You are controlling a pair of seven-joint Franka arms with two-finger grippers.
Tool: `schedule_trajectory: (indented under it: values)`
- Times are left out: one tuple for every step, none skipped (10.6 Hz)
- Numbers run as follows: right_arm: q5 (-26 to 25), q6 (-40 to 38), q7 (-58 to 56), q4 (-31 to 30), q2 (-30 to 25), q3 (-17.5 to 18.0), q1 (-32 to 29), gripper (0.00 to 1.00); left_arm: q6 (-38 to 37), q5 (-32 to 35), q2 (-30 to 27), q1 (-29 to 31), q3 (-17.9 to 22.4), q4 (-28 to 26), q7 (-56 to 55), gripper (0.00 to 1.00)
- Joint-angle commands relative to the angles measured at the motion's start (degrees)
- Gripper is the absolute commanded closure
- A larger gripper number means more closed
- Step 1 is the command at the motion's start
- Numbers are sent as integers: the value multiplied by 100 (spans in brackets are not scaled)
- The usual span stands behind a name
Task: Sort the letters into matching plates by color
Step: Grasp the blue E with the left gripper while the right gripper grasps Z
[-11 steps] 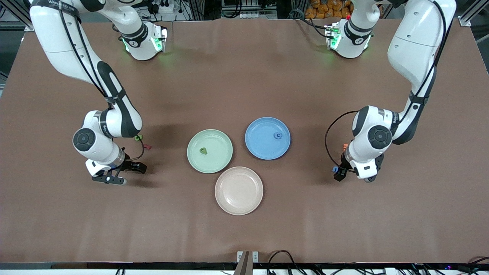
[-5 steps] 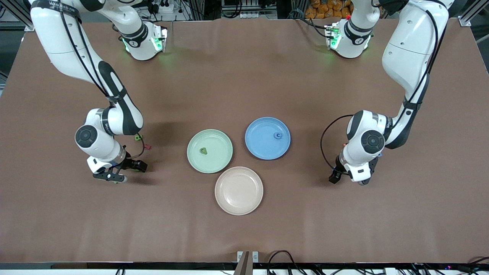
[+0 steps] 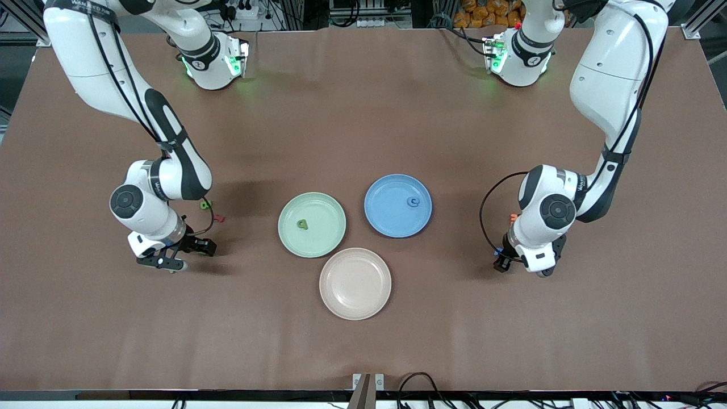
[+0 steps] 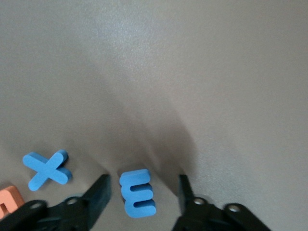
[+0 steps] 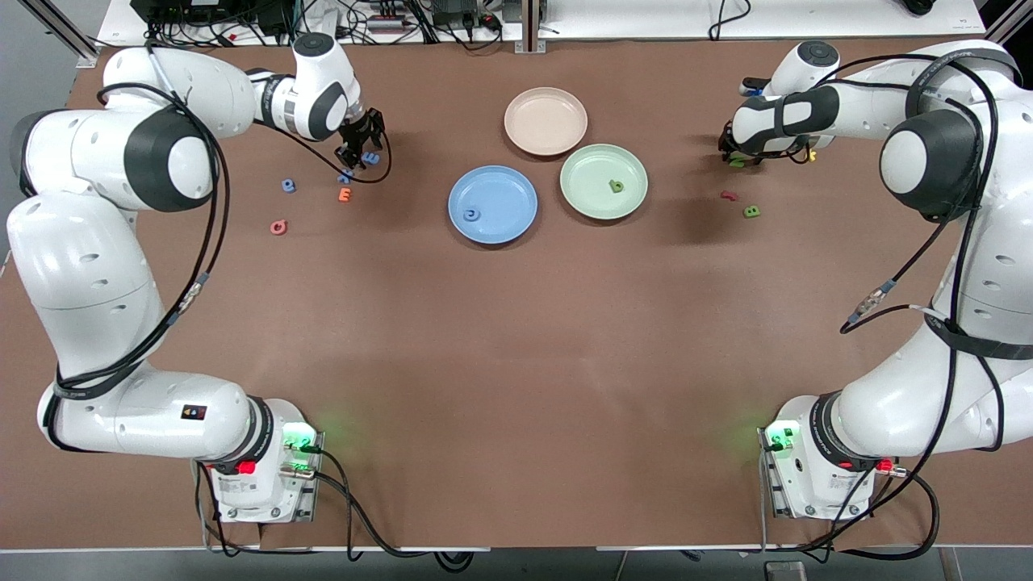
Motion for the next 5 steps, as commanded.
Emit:
schedule_trajectory:
  values:
    - [5,40,31,-297,-240,106,-102,33,-21,121,-11,-93,113,2,-566,100]
    - [5,40,31,-297,-240,106,-85,37,-21,121,-20,-93,113,2,-638,100]
    - [5,40,31,-306,-240,106,-67,42,-21,103,-37,-84,113,2,-639,100]
    - [5,40,31,-315,-249,106,-58,46,-21,112,-72,-84,113,-6,-630,100]
    - [5,49,31,-315,-249,115,-49,50,-29,112,-116,-84,113,-15,-526,100]
